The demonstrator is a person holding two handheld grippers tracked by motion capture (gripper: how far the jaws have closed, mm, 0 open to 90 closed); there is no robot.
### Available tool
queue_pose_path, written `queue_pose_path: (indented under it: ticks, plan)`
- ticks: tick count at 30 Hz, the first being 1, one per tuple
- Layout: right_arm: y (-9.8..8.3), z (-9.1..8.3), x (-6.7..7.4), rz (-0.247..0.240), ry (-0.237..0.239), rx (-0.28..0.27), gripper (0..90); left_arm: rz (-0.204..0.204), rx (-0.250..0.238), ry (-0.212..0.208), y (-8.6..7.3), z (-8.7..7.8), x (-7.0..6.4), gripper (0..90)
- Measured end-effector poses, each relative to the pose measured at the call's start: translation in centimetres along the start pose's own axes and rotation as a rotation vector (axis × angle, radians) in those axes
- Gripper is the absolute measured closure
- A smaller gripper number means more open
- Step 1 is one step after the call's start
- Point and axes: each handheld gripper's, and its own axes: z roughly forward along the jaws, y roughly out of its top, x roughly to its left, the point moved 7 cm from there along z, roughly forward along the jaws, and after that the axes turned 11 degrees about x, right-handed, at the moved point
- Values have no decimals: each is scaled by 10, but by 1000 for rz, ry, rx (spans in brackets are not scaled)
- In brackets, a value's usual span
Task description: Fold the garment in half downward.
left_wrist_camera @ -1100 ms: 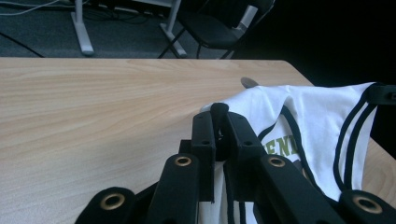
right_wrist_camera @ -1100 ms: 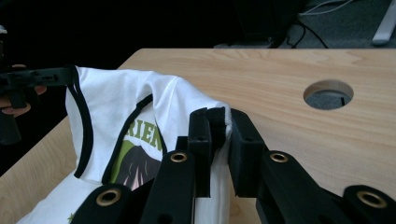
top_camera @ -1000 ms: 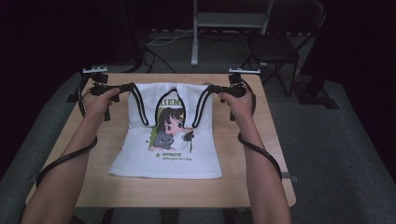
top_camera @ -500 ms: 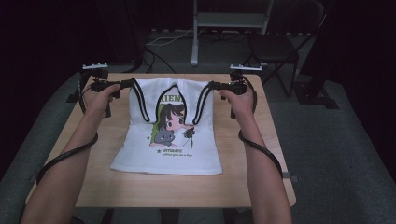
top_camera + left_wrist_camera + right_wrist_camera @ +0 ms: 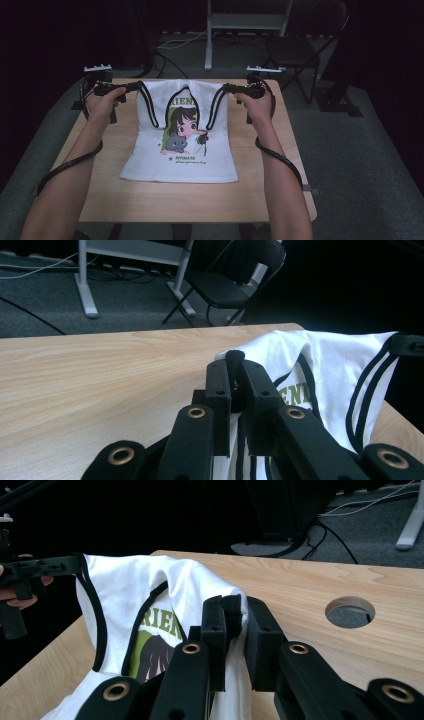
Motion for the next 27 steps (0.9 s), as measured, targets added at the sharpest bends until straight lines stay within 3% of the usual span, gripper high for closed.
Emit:
queue_pose_path:
  ticks: [4,18,27]
  plan:
    - [1,0,-1,8,-3,0,809,-8,-10,-5,1,0,0,830]
    - [-10,4,-5,12,-5,16,809,4,21,-6,-12,6,0,830]
    - [-19,5,-7,14,17,12,808,4,22,-7,-18,6,2,829]
